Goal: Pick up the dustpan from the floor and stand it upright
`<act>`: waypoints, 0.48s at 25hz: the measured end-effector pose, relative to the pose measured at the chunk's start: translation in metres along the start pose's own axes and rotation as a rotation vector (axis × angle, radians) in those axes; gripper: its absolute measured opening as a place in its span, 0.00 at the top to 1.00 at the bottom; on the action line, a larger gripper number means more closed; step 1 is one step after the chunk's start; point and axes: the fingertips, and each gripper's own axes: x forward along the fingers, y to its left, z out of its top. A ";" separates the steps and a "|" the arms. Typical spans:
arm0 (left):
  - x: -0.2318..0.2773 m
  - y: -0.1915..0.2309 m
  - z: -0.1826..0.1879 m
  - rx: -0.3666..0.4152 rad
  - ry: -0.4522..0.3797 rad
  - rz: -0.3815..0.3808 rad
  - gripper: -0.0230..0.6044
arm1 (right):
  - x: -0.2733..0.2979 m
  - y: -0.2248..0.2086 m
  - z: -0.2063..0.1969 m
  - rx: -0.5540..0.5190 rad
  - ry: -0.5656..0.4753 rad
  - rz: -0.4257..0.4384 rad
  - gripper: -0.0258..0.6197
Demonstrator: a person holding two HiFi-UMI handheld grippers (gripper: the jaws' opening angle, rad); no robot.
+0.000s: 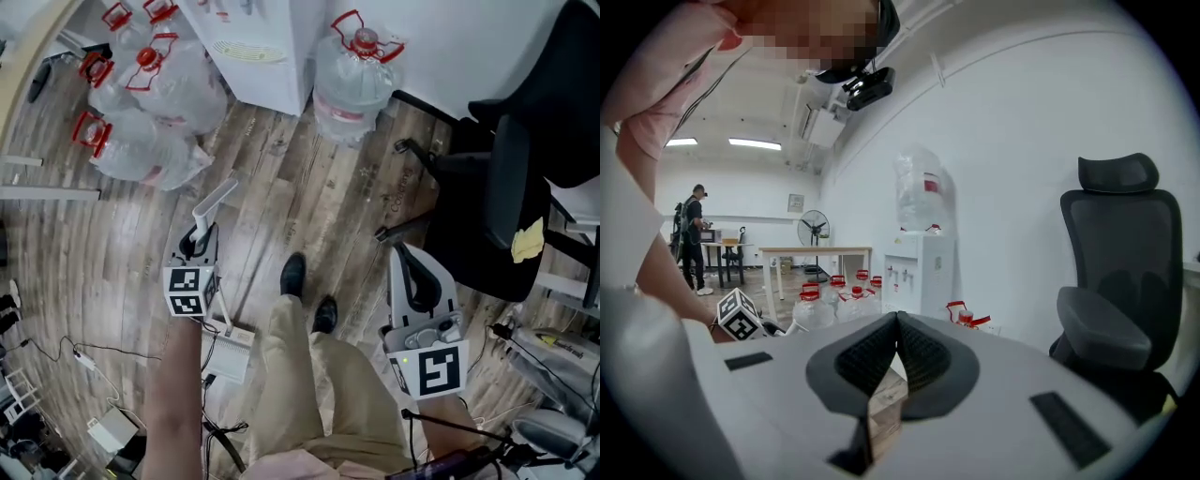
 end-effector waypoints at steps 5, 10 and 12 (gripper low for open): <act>-0.042 0.002 0.000 -0.022 -0.026 -0.003 0.79 | -0.015 0.013 0.027 -0.018 -0.006 0.015 0.96; -0.066 -0.003 0.005 -0.014 -0.061 -0.008 0.79 | -0.031 0.026 0.036 -0.030 -0.003 0.013 0.96; -0.080 -0.010 0.005 -0.011 -0.078 -0.010 0.80 | -0.044 0.036 0.040 -0.035 -0.008 0.008 0.96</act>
